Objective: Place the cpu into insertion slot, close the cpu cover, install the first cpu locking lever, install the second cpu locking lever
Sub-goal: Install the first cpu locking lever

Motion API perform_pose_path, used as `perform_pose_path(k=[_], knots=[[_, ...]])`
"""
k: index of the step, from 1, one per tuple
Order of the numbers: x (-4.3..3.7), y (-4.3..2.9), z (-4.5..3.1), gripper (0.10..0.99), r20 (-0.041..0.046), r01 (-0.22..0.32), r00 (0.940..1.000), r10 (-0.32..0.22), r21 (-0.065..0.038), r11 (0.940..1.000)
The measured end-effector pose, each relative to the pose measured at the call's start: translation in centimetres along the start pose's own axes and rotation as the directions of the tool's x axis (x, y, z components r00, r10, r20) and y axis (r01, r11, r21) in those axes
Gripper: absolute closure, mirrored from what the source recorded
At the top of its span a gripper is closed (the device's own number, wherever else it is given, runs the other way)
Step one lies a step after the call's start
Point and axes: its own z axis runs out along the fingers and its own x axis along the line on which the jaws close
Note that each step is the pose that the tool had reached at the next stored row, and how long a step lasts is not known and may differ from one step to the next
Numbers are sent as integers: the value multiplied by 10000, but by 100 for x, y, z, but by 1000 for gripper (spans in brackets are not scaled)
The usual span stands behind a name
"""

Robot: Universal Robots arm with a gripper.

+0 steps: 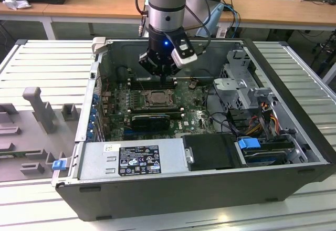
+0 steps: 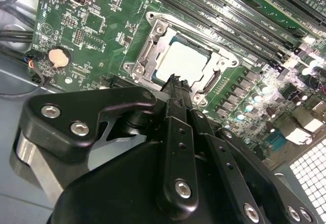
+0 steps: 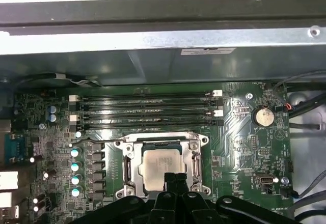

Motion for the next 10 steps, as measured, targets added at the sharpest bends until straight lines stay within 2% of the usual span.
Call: perform_pose_path(k=[10], knots=[[0,0,0,980,-18,357,9994,-357,-7,9994]])
